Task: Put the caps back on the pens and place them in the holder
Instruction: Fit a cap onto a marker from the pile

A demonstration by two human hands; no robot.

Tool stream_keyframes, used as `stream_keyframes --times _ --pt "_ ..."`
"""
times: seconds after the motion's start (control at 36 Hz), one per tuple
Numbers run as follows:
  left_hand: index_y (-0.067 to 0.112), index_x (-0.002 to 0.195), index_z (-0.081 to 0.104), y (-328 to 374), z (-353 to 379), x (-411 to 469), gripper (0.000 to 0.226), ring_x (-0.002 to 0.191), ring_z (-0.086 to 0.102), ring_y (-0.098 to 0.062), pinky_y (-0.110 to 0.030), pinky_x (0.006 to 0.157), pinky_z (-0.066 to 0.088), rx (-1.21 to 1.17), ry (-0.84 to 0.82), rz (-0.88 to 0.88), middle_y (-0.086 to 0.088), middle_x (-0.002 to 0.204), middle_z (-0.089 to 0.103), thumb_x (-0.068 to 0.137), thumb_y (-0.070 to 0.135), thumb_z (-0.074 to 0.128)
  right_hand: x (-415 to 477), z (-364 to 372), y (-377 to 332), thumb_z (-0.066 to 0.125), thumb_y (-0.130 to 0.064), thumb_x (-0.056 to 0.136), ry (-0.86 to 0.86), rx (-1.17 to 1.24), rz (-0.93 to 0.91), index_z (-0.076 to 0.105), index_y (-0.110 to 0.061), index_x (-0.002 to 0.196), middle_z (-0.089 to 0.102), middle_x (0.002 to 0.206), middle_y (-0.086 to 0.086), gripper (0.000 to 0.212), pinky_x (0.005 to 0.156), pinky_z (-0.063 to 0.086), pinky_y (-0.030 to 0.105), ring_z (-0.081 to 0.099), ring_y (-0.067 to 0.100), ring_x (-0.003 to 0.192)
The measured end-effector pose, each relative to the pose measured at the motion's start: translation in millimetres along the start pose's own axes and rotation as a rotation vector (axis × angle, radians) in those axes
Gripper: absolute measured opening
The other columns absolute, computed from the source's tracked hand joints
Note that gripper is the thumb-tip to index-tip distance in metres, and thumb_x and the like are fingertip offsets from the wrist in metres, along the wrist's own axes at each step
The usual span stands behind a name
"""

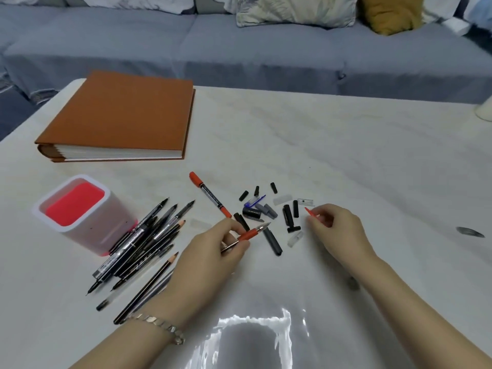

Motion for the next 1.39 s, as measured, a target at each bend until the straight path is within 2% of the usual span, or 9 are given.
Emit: stream_keyframes --times 0.11,0.19,0.36,0.56,0.81,0.94,1.11,1.31,1.39 --pt "0.033 0.081 0.061 3 -4 -2 0.010 0.050 0.052 -0.004 -0.014 0.050 0.037 -0.074 -0.001 0.024 0.005 0.065 0.061 0.080 0.024 0.062 -18 -3 -25 0.057 -0.008 0.086 -0.119 0.472 0.013 0.069 -0.018 0.085 0.064 0.067 -0.007 0.015 0.055 0.045 0.007 0.056 -0.001 0.052" --pt "0.031 0.080 0.062 7 -5 -3 0.011 0.051 0.050 -0.003 -0.011 0.051 0.036 -0.112 -0.020 0.040 0.011 0.063 0.058 0.080 0.020 0.065 -31 -7 -39 0.059 -0.002 0.083 -0.173 0.574 -0.014 0.069 -0.016 0.082 0.065 0.052 -0.009 0.017 0.053 0.045 0.009 0.056 -0.003 0.047" --pt "0.033 0.077 0.062 14 -8 -6 0.013 0.056 0.050 -0.003 -0.011 0.053 0.037 -0.093 -0.031 0.067 0.014 0.068 0.059 0.079 0.021 0.067 -42 -10 -47 0.064 0.002 0.078 -0.161 0.697 0.014 0.068 -0.008 0.081 0.069 0.056 -0.004 0.011 0.052 0.047 0.013 0.057 0.005 0.049" --pt "0.037 0.079 0.062 18 -7 -11 0.013 0.070 0.055 -0.006 -0.014 0.061 0.040 -0.036 -0.049 0.068 0.015 0.084 0.061 0.079 0.025 0.066 -46 -10 -54 0.065 0.002 0.077 -0.150 0.684 -0.028 0.069 -0.006 0.079 0.063 0.049 -0.001 0.009 0.051 0.046 0.012 0.055 0.006 0.046" --pt "0.042 0.075 0.059 17 -2 -14 0.015 0.068 0.055 -0.011 -0.021 0.061 0.041 0.003 -0.078 0.110 0.013 0.082 0.060 0.078 0.030 0.066 -57 1 -58 0.064 0.004 0.077 -0.233 0.652 -0.022 0.067 -0.008 0.076 0.061 0.044 -0.002 0.013 0.050 0.045 0.010 0.054 0.003 0.043" --pt "0.030 0.090 0.070 18 -1 -21 0.011 0.077 0.058 -0.007 -0.015 0.063 0.043 0.047 -0.077 0.172 0.014 0.073 0.067 0.079 0.028 0.067 -67 4 -59 0.067 0.002 0.075 -0.243 0.625 -0.051 0.070 -0.015 0.074 0.067 0.050 0.000 0.018 0.055 0.047 0.010 0.060 0.006 0.046" --pt "0.028 0.076 0.072 7 -2 -19 0.015 0.053 0.056 0.001 -0.007 0.053 0.038 -0.170 -0.138 -0.025 0.013 0.055 0.066 0.077 0.013 0.068 -71 14 -63 0.068 0.005 0.072 -0.221 0.614 -0.152 0.072 -0.013 0.071 0.068 0.054 -0.001 0.018 0.056 0.046 0.010 0.061 0.005 0.050" --pt "0.011 0.073 0.062 1 -1 -23 0.019 0.031 0.034 -0.002 -0.010 0.031 0.026 -0.539 -0.549 -0.345 0.006 0.046 0.057 0.089 0.007 0.052 -68 19 -69 0.070 0.009 0.068 -0.324 0.554 -0.234 0.071 -0.016 0.071 0.072 0.064 -0.010 0.026 0.058 0.048 0.009 0.064 0.005 0.053" --pt "0.015 0.083 0.063 -7 0 -20 0.018 0.033 0.040 -0.002 -0.013 0.035 0.031 -0.422 -0.414 -0.304 0.006 0.055 0.061 0.088 0.003 0.050 -59 24 -60 0.071 -0.008 0.074 -0.274 0.285 -0.240 0.067 -0.029 0.087 0.071 0.074 -0.006 0.025 0.063 0.043 0.005 0.062 0.004 0.069"
Point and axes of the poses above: each hand's wrist, its own x-axis towards the middle knuckle, its own z-axis out of the palm, y = z × x, the point moved 5 cm from there along x, towards the middle knuckle
